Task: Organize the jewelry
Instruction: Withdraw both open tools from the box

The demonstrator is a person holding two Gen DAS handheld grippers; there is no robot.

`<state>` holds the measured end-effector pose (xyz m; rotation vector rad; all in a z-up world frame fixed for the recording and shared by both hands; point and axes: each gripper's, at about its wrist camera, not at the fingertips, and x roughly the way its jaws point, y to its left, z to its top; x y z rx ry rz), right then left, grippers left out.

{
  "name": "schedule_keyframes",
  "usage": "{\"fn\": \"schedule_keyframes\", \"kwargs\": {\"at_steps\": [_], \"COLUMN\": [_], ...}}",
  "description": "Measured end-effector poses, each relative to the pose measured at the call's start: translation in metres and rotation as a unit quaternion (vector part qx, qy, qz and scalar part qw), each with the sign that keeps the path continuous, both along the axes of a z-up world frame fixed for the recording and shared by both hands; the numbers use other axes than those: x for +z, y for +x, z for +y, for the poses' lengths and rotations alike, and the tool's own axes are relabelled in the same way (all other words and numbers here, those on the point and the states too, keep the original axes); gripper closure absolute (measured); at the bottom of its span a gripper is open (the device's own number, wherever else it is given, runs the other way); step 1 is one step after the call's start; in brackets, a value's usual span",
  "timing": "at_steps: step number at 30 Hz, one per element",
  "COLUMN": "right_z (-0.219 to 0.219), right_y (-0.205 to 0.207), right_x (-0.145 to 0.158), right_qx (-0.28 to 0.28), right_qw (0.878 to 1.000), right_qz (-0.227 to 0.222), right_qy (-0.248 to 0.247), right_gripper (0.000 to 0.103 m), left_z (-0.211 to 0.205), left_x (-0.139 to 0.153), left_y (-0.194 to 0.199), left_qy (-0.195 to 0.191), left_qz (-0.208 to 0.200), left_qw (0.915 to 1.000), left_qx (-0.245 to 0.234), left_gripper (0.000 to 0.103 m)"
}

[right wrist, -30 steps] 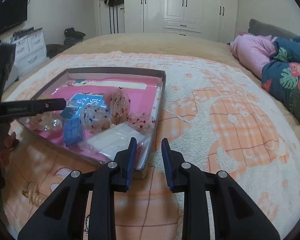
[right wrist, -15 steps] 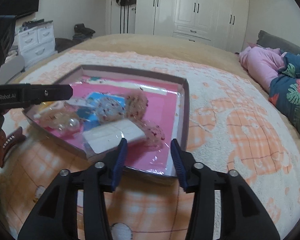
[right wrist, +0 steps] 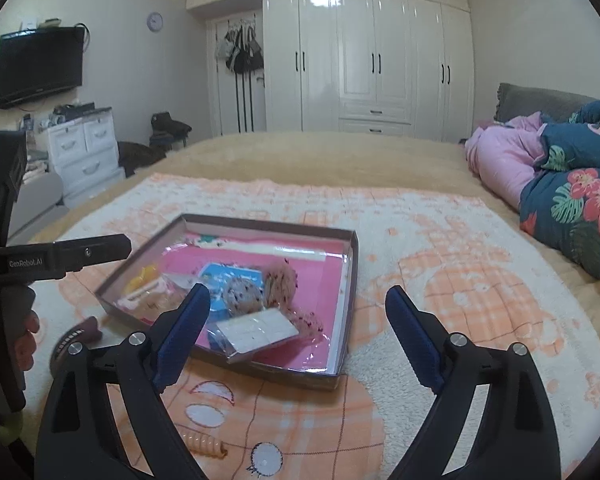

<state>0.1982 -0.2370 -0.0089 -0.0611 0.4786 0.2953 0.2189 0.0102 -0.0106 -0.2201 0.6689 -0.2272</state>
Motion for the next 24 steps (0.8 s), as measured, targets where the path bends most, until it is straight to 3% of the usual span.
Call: {"fn": "schedule_keyframes", "kwargs": {"at_steps": [6, 15, 24], "right_z": [-0.003, 0.005, 0.029], "right_y": [-0.018, -0.040, -0.054], "right_x": [0.010, 0.012, -0.013], "right_qx": [0.017, 0.049, 0.109], "right_qw": [1.000, 0.999, 0.993], "right_qz": [-0.015, -0.021, 0.007], "right_qy": [0.005, -0.006, -0.050], "right_gripper": [0.009, 0.009, 0.009], "left_z": [0.007, 0.015, 0.037], "left_x": [0.008, 0.010, -0.012], "left_y": [-0.022, -0.048, -0.065], "left_qy": [-0.002, 0.015, 0.026], "left_qz": [-0.014, -0.023, 0.002], "left_qw": [0.9998, 0.9994, 0.9989], "left_qx": [0.010, 0.020, 0.039], "left_gripper": [0.011, 0.011, 0.011]}}
